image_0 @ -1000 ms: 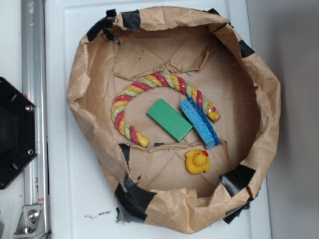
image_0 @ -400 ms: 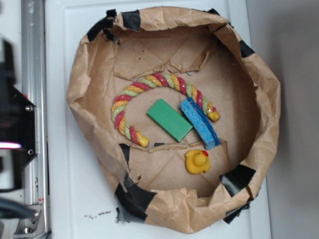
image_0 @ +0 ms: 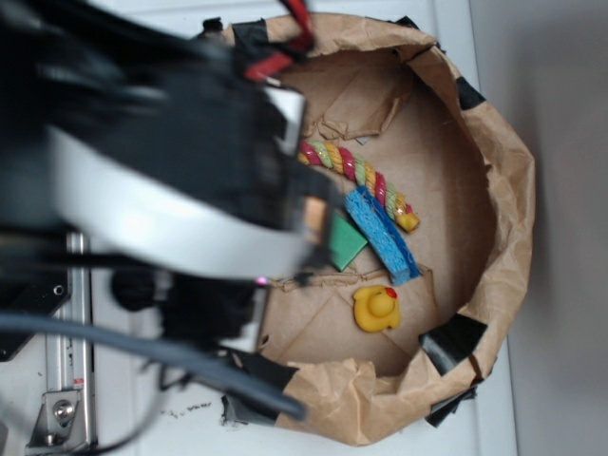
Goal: Grab the yellow duck.
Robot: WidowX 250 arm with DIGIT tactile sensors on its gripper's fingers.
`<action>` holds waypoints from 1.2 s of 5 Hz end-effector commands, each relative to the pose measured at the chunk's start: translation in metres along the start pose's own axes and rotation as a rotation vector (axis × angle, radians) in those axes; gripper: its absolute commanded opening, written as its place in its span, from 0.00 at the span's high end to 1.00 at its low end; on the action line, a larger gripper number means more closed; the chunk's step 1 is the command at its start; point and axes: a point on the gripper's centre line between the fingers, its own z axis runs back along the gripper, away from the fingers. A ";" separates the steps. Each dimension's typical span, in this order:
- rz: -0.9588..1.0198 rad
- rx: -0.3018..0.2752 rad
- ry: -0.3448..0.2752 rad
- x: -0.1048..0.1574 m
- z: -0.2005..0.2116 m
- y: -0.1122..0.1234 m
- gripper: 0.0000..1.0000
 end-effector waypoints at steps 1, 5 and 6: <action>-0.168 0.009 0.004 0.032 -0.050 0.004 0.00; -0.246 0.020 -0.051 0.036 -0.080 0.009 0.00; -0.321 -0.025 -0.059 0.048 -0.101 0.003 0.00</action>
